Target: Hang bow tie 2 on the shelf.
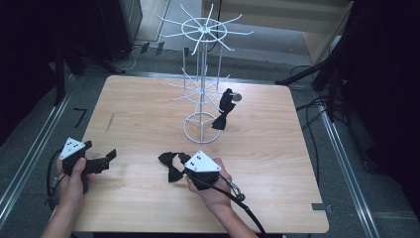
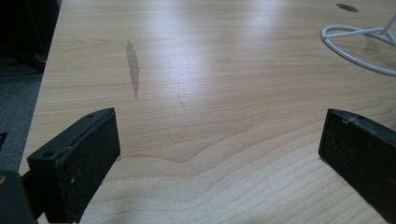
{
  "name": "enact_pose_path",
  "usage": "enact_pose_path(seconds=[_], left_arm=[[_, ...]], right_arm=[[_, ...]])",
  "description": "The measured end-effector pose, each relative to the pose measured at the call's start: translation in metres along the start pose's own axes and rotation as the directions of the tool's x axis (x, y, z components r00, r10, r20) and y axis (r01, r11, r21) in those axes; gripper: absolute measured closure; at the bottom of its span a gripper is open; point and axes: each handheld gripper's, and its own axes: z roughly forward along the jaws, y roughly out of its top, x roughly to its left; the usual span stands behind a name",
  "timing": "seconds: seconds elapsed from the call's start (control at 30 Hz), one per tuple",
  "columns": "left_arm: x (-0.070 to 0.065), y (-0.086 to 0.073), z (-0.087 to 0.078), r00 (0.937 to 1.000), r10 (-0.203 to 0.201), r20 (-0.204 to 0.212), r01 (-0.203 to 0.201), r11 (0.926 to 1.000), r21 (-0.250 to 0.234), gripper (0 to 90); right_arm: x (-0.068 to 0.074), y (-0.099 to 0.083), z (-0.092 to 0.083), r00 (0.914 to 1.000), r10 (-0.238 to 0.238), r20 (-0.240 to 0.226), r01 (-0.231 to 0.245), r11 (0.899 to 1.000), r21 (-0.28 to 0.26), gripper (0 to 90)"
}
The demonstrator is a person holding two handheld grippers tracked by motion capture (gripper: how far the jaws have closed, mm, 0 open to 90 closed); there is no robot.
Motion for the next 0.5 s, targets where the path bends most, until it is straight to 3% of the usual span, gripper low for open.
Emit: enact_pose_path(seconds=[0.5], left_arm=[[0.000,0.000,0.000,1.0000,0.000,0.000,0.000,1.0000,0.000,0.0]], right_arm=[[-0.009,0.017,-0.015,0.9995,0.010,0.030,-0.008,0.998,-0.056,89.9]])
